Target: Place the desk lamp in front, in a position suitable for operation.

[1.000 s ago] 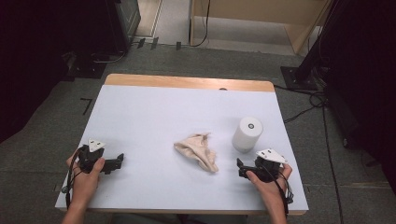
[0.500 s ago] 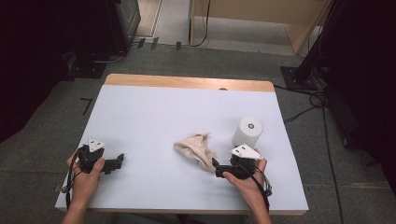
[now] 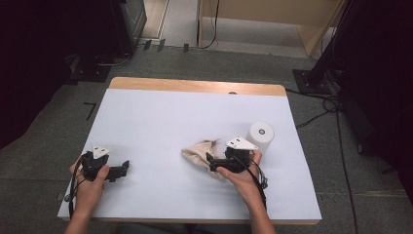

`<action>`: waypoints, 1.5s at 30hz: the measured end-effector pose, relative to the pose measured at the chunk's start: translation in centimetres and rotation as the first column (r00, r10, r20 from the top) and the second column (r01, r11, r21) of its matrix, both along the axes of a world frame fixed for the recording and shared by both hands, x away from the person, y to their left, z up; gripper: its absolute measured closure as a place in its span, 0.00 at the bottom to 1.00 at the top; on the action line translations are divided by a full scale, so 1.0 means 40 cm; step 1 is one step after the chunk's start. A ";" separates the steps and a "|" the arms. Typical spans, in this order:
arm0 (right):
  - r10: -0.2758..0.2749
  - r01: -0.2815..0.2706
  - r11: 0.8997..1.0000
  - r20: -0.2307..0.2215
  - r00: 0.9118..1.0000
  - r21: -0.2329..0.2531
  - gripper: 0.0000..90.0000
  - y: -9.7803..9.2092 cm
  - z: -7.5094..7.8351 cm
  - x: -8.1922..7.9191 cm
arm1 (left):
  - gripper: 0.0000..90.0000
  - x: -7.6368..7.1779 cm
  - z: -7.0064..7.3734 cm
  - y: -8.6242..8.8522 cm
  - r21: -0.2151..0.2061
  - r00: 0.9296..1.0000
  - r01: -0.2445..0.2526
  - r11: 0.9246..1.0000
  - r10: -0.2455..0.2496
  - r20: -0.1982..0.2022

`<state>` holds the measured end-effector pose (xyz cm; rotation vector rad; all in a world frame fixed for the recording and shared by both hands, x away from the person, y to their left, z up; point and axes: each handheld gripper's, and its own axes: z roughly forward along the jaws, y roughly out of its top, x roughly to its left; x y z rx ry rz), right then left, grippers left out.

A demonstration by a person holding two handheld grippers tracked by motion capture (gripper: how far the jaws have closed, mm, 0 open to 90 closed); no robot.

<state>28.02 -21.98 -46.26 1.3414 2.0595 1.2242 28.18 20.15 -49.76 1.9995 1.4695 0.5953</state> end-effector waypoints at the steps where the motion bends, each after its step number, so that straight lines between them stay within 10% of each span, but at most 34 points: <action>1: 0.005 -0.005 1.000 -0.009 1.000 0.000 0.01 0.006 -0.006 0.002 | 0.02 0.000 0.000 0.000 -0.002 1.000 -0.002 1.000 0.002 0.001; 12: 0.073 -0.077 0.994 -0.057 0.996 -0.072 0.09 0.072 -0.060 -0.003 | 0.02 0.000 0.000 -0.001 -0.001 1.000 -0.001 1.000 0.001 0.001; 20: 0.141 -0.145 0.985 -0.052 0.989 -0.090 0.68 0.055 -0.087 -0.011 | 0.02 0.001 0.000 -0.001 -0.002 1.000 0.000 1.000 0.000 0.000; 26: 0.218 -0.221 0.970 -0.037 0.975 -0.106 0.85 0.032 -0.071 -0.032 | 0.02 0.001 0.000 -0.001 -0.002 1.000 0.000 1.000 0.000 0.000; 34: 0.247 -0.251 0.964 -0.052 0.968 -0.084 0.83 -0.064 -0.047 -0.089 | 0.02 0.001 0.000 -0.001 -0.002 1.000 0.000 1.000 0.000 -0.001; 37: 0.272 -0.275 0.959 -0.055 0.961 -0.066 0.60 -0.099 -0.054 -0.110 | 0.02 0.001 0.000 -0.001 -0.002 1.000 0.000 1.000 0.000 -0.001; 45: 0.066 -0.068 0.997 0.063 0.996 0.024 0.20 -0.207 -0.003 -0.132 | 0.02 0.001 0.000 -0.001 -0.001 1.000 0.000 1.000 0.000 -0.001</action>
